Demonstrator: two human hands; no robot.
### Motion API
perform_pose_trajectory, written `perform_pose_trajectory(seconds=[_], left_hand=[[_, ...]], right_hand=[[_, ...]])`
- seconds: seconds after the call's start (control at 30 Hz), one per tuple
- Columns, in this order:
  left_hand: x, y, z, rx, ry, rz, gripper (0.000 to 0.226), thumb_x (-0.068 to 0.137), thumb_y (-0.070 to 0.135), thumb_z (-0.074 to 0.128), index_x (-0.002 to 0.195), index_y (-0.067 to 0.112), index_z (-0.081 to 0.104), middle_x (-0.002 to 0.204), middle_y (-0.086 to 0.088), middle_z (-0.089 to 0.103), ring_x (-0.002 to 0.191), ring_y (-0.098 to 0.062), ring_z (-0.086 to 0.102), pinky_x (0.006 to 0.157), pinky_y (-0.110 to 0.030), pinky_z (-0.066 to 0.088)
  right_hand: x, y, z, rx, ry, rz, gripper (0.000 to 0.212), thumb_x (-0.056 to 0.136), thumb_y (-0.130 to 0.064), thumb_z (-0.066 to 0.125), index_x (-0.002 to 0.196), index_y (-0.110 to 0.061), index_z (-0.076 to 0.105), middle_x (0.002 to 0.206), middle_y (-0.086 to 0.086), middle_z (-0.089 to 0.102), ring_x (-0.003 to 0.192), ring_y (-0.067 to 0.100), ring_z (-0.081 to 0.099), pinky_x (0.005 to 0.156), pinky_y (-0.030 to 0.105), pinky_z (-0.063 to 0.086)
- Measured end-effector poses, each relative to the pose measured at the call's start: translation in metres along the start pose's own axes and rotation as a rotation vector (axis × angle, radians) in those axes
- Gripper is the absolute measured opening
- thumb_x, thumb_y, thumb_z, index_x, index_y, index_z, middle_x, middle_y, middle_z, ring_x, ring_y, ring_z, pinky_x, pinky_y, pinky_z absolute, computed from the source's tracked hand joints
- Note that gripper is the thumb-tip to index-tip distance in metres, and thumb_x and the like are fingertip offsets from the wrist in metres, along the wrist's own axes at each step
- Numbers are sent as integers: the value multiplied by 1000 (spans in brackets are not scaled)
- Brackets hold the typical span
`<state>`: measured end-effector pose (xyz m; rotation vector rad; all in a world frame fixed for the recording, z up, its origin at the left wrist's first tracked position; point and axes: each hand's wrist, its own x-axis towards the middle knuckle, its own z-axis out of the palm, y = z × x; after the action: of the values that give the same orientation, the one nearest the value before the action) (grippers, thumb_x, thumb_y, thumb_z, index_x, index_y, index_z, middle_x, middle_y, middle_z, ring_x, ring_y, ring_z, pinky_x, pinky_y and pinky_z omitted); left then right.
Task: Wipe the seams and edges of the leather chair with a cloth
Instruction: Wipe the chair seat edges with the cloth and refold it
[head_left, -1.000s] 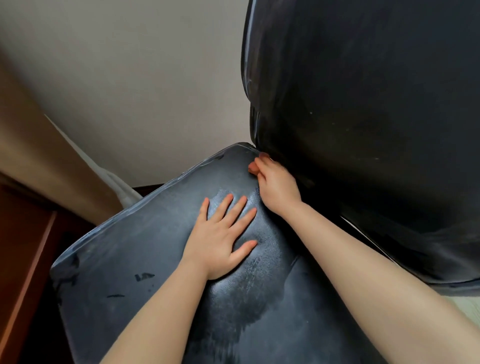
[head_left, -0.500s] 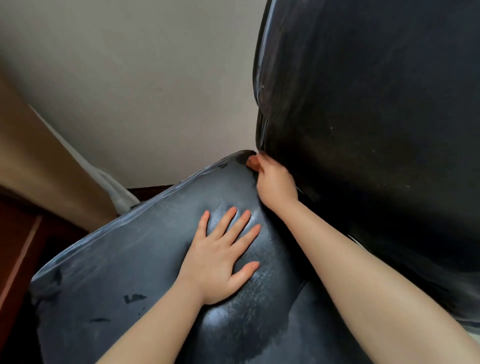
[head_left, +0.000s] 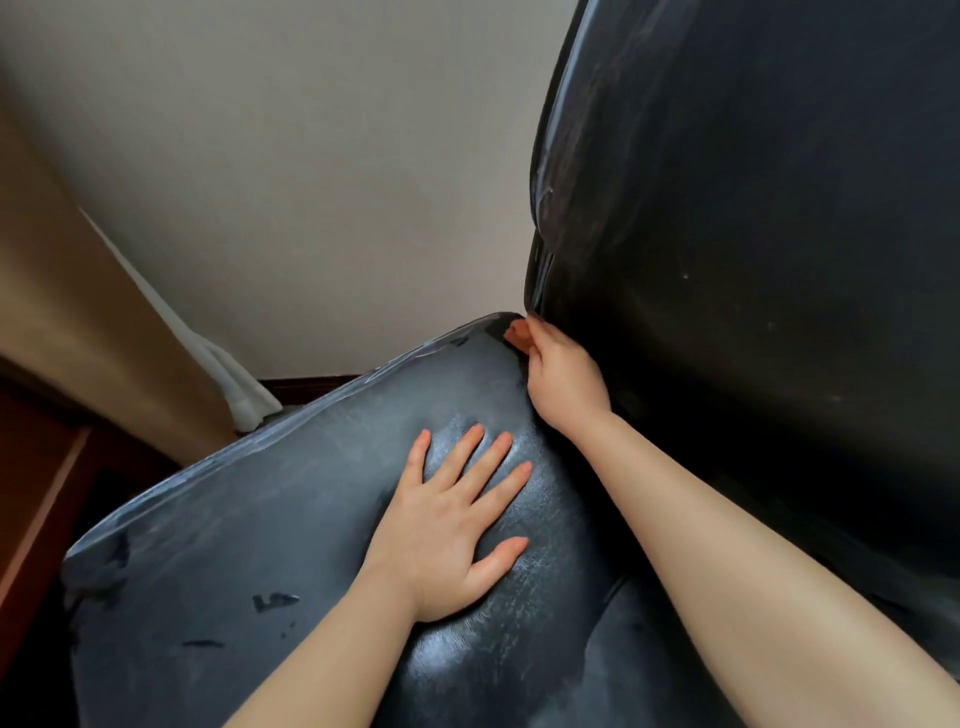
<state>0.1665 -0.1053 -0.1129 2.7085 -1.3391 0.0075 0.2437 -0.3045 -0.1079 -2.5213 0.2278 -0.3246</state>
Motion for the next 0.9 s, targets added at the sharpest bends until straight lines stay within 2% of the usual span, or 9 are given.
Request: perform_pose_trajectory(seconds=[0.17,0.23,0.33,0.4,0.5,0.6,0.7,0.8,0.9], left_hand=[[0,0,1,-10,-11,6,59,89,58,34,141,30,40,150,0,36,139,-26,32,107,-57,15],[1,0,-1,-12,-37,11,60,88,58,34,140,29,42,150,0,37,139,-26,33,107,-57,15],[1,0,-6,1,-103,10,63,88,59,30,142,28,41,150,-2,37,140,-26,31,109,-58,13],[1,-1,-19,-43,-148,15,70,86,63,23,146,29,30,155,0,25,145,-22,18,115,-56,8],[-5,-18,-38,-222,-159,-74,81,77,69,7,150,33,11,158,11,6,146,-9,-1,118,-39,-6],[-36,-53,-39,-162,-137,-139,79,80,69,11,150,32,17,158,10,8,146,-11,2,119,-38,0],[-60,-66,-27,-6,-109,-52,67,90,60,29,146,24,34,154,-2,27,143,-22,23,114,-43,13],[-57,-66,-18,-8,-58,-43,64,89,57,35,144,24,38,152,-2,33,141,-24,29,112,-43,16],[-58,-68,-15,-25,-11,-39,63,88,55,36,143,24,40,151,-3,35,140,-25,31,111,-45,18]], right_hand=[[39,-13,7,-56,-88,88,40,90,-3,37,122,-15,57,126,3,60,117,25,53,95,34,45],[40,-29,16,-114,-108,-45,36,88,-3,41,115,-15,61,121,2,63,113,24,54,89,28,43],[23,-46,25,-78,-170,-247,28,89,-5,44,108,-12,63,113,1,65,109,24,56,86,32,43],[17,-47,16,-32,-179,-236,33,90,-2,43,118,-8,60,119,4,64,115,23,53,95,33,41],[17,-38,7,8,-141,-153,38,92,2,41,127,-2,54,127,8,60,122,22,50,100,16,29],[16,-40,11,-24,-87,-120,38,93,1,40,129,-3,53,131,8,57,124,25,48,102,23,30],[17,-41,17,-89,-80,-109,38,92,-2,40,126,-9,56,131,5,57,122,25,48,100,33,39],[27,-46,25,-149,-64,-54,37,88,-4,40,116,-18,61,124,0,61,116,25,53,90,34,46],[27,-69,38,-178,-87,-43,33,85,-7,44,107,-21,64,118,-3,64,110,24,56,84,31,45]])
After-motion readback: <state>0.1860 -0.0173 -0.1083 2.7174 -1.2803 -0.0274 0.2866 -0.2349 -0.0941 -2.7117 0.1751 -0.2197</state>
